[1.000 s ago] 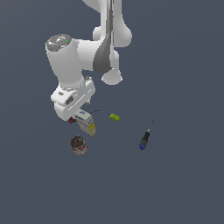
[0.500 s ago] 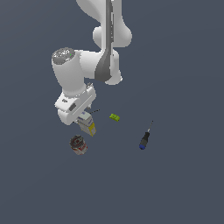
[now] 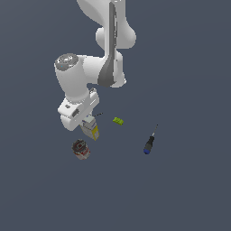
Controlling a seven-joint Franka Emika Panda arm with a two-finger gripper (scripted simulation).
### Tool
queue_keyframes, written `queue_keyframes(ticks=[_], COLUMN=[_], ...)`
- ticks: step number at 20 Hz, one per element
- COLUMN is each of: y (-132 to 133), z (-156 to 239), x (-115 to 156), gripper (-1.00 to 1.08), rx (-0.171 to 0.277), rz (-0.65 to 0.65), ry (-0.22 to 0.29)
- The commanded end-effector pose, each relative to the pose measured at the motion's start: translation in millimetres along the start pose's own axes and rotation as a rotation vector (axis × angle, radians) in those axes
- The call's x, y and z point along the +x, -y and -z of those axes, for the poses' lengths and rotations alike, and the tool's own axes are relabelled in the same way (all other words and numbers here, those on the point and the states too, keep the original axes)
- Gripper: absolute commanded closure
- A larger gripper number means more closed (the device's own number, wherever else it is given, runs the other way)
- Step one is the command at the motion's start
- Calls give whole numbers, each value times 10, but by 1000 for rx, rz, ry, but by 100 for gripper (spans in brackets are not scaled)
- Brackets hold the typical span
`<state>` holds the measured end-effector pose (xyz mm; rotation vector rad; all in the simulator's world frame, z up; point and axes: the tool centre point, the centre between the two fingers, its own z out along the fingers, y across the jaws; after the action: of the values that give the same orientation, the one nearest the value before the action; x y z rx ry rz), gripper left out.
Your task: Pick up a designated object from a clutter of objects.
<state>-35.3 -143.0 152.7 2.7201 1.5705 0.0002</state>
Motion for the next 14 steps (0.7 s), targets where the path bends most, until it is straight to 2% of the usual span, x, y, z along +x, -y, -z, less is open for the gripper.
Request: queue_keyframes(ticks=[1, 9, 14], y=[1, 5, 40], z=[-6, 25, 179], x=[1, 11, 72], gripper=[108, 108, 108], rx=[1, 0, -1], rz=[0, 0, 0], ry=[0, 0, 0])
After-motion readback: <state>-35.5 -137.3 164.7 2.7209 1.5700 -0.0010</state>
